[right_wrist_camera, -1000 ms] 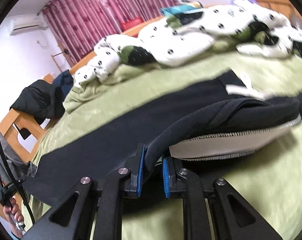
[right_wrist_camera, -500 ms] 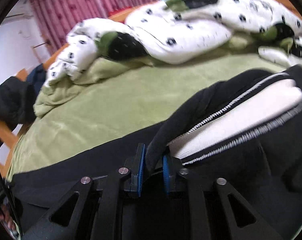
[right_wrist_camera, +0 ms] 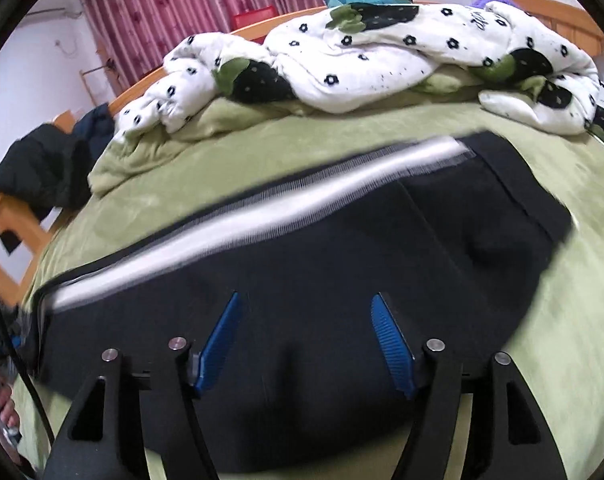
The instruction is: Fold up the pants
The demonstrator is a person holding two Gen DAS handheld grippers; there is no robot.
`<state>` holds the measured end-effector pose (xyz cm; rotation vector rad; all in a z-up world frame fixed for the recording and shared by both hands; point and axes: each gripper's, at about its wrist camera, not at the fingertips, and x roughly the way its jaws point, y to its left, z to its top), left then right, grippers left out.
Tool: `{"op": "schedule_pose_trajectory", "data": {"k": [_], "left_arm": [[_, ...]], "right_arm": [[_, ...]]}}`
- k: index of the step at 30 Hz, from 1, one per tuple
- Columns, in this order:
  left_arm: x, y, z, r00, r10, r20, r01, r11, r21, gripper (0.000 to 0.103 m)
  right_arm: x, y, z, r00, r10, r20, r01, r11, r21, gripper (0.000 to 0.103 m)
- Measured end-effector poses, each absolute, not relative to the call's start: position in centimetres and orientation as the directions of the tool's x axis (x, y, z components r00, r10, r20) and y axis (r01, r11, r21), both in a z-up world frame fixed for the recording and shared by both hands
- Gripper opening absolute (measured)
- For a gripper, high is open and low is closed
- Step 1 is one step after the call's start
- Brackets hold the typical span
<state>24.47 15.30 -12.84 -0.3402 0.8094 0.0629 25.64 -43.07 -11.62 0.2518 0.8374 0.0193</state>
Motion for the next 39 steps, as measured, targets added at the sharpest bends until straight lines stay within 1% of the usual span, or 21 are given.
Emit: {"op": "schedule_pose_trajectory", "data": {"k": [2,3,5,7,10,12,13,14,15,17,18,19,20,21,22,23,25,28,31,35,39], "left_arm": [[22.3,15.4,-14.3,0.671,-0.102,-0.735,-0.185,0.936,-0.299,0.076],[20.9,15.6,-15.6,0.669,-0.14,-0.73,-0.186,0.919,-0.347,0.076],[19.6,16.0,-17.3,0.674,-0.214,-0.707,-0.174,0.884,-0.433,0.076],[19.1,16.2,-19.4,0.648,-0.273,-0.711,-0.178,0.853,-0.49,0.076],[19.4,16.5,-20.0,0.678,-0.271,-0.684,-0.192,0.832,-0.52,0.076],[20.9,17.2,-20.3,0.673,-0.286,-0.682,-0.22,0.803,-0.553,0.076],[21.7,17.6,-20.6,0.666,-0.293,-0.686,-0.234,0.79,-0.566,0.074],[22.5,18.0,-21.0,0.664,-0.299,-0.686,-0.251,0.774,-0.581,0.074],[22.9,18.3,-21.2,0.669,-0.302,-0.679,-0.261,0.76,-0.595,0.072],[23.7,18.7,-21.3,0.683,-0.284,-0.673,-0.282,0.747,-0.602,0.063],[24.3,18.9,-21.4,0.684,-0.255,-0.683,-0.305,0.751,-0.586,0.052],[24.6,19.0,-21.5,0.685,-0.237,-0.689,-0.322,0.75,-0.578,0.043],[25.1,19.1,-21.5,0.688,-0.225,-0.69,-0.335,0.745,-0.577,0.039],[25.4,19.3,-21.6,0.688,-0.213,-0.694,-0.346,0.743,-0.572,0.031],[25.6,19.6,-21.7,0.684,-0.202,-0.701,-0.354,0.749,-0.561,0.023],[25.8,19.6,-21.7,0.682,-0.204,-0.703,-0.352,0.75,-0.56,0.021],[25.4,19.6,-21.6,0.686,-0.207,-0.698,-0.343,0.754,-0.56,0.015],[24.5,19.1,-20.9,0.677,-0.193,-0.71,-0.338,0.776,-0.533,0.011],[22.9,18.7,-19.8,0.682,-0.206,-0.702,-0.319,0.78,-0.538,0.01],[19.8,16.7,-18.7,0.666,-0.195,-0.72,-0.279,0.83,-0.483,0.01],[15.4,13.6,-17.9,0.642,-0.215,-0.736,-0.211,0.873,-0.439,0.01]], "right_arm": [[23.3,-43.6,-12.6,0.663,0.09,-0.743,0.103,0.972,0.209,0.068],[22.3,-44.0,-13.1,0.663,0.093,-0.743,0.109,0.97,0.219,0.068],[20.9,-44.8,-14.3,0.661,0.132,-0.738,0.111,0.956,0.271,0.069],[20.4,-45.5,-15.6,0.65,0.177,-0.739,0.124,0.934,0.334,0.069],[21.2,-46.5,-17.3,0.637,0.223,-0.738,0.168,0.894,0.415,0.069],[22.1,-47.0,-17.7,0.65,0.238,-0.722,0.188,0.87,0.456,0.073],[22.7,-47.1,-17.7,0.659,0.235,-0.714,0.194,0.865,0.464,0.075],[23.4,-47.2,-17.7,0.664,0.226,-0.713,0.205,0.862,0.464,0.075],[24.3,-47.3,-17.8,0.666,0.213,-0.715,0.22,0.859,0.462,0.075],[25.9,-47.4,-18.1,0.67,0.199,-0.715,0.242,0.852,0.464,0.075],[26.7,-47.3,-18.1,0.68,0.183,-0.71,0.252,0.85,0.462,0.074],[27.4,-47.3,-18.0,0.683,0.164,-0.711,0.265,0.852,0.451,0.066],[28.3,-47.4,-18.1,0.677,0.144,-0.722,0.282,0.855,0.435,0.051],[29.0,-47.6,-18.3,0.669,0.122,-0.733,0.304,0.855,0.42,0.042],[29.6,-47.9,-18.5,0.67,0.11,-0.735,0.325,0.846,0.423,0.024],[29.8,-48.4,-18.6,0.675,0.13,-0.726,0.329,0.828,0.454,0.018],[29.8,-49.0,-18.3,0.685,0.158,-0.711,0.336,0.798,0.5,0.013],[28.3,-49.4,-17.0,0.717,0.169,-0.677,0.306,0.796,0.522,0.01],[25.9,-50.1,-15.3,0.749,0.201,-0.631,0.277,0.77,0.574,0.01],[22.2,-51.4,-13.6,0.761,0.187,-0.622,0.27,0.779,0.565,0.009],[16.8,-54.4,-12.6,0.764,0.174,-0.621,0.282,0.776,0.564,0.009]]}}
